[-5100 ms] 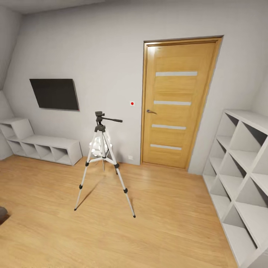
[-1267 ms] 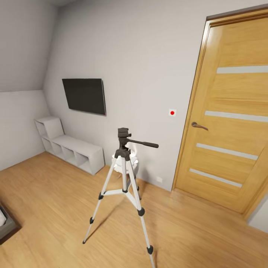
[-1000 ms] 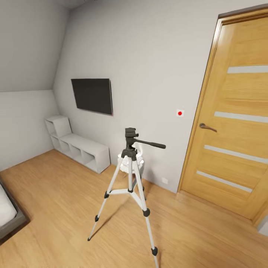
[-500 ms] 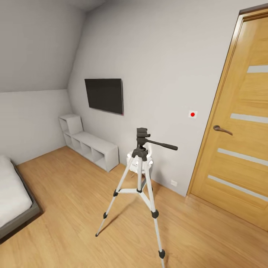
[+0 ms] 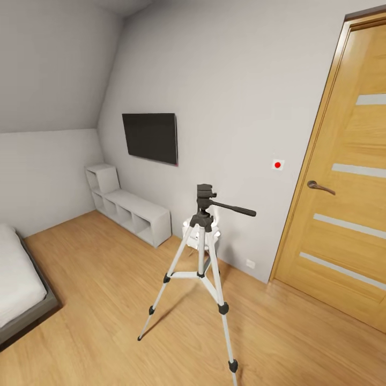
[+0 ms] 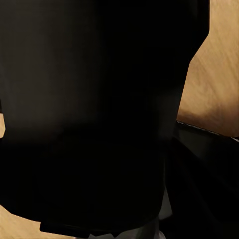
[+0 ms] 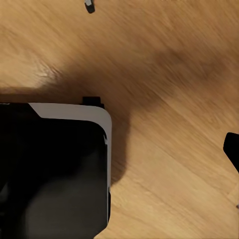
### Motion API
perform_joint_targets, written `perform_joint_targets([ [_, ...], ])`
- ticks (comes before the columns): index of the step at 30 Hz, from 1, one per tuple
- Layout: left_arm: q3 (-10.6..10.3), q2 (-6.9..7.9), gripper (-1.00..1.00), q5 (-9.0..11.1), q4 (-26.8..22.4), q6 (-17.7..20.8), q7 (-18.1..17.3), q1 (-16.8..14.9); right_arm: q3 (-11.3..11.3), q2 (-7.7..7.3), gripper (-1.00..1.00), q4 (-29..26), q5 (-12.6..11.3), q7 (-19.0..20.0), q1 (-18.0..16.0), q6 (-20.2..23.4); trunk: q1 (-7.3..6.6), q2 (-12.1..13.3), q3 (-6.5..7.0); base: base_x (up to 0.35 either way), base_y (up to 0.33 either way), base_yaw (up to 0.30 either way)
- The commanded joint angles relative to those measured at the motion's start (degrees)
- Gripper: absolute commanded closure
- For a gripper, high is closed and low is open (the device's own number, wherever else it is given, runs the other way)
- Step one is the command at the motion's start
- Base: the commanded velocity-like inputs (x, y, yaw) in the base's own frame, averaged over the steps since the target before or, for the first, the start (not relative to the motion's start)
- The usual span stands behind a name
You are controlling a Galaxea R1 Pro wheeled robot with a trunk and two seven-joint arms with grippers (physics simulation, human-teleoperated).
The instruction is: Attach the digital camera to the camera tripod in the bedroom.
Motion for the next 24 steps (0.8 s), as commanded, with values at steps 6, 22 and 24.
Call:
perform_joint_targets([
  [6,-0.5,0.0,1.0,0.4,0.0,-0.1,-0.2,0.0,0.5,-0.03,-1.0,0.2,-0.3,0.3,-0.1,-0.3,0.03,-0.1,-0.13,0.0,0.0,0.0],
  [22,-0.5,0.09,1.0,0.4,0.0,-0.1,-0.2,0.0,0.5,0.26,-1.0,0.2,-0.3,-0.1,-0.1,-0.2,0.03,-0.1,-0.13,0.0,0.0,0.0],
  [24,-0.5,0.09,1.0,0.4,0.0,-0.1,-0.2,0.0,0.5,0.45,-1.0,0.2,-0.3,-0.2,-0.1,-0.2,0.03,-0.1,-0.13,0.0,0.0,0.0],
])
